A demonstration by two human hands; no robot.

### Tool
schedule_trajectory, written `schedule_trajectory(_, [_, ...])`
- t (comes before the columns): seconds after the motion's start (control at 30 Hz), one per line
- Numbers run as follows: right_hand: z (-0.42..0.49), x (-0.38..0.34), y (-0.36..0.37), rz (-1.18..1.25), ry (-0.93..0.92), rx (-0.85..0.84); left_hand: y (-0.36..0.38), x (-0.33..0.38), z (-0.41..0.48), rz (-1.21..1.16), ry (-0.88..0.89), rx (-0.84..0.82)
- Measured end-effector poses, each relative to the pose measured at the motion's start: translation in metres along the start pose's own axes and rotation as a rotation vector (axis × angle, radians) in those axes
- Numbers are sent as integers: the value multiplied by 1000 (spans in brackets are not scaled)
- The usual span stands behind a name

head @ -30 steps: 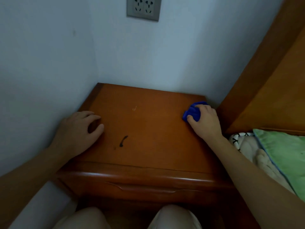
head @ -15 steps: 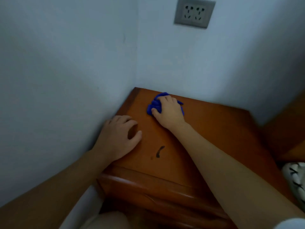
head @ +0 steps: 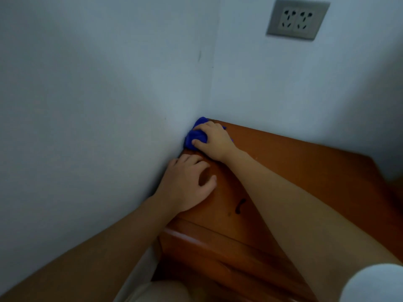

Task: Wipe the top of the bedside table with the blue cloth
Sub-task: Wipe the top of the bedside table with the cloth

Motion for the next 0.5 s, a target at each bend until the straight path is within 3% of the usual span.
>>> schedule_trajectory(0.2, [-26,-13,-1,-40,50,-3,-30,2,-20,-14,-30,135])
schedule_trajectory(0.5, [-62,-47,4,-70,79,16,-31,-4,-106,62,7,24])
Point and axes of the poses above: each hand's wrist, its own z-axis towards the middle knuckle, its own y-axis out of the palm, x = y × z, the point moved 9 cm from there along z, towards the middle knuckle, and after that the axes turned 8 degrees about z, right-handed, at the moved point
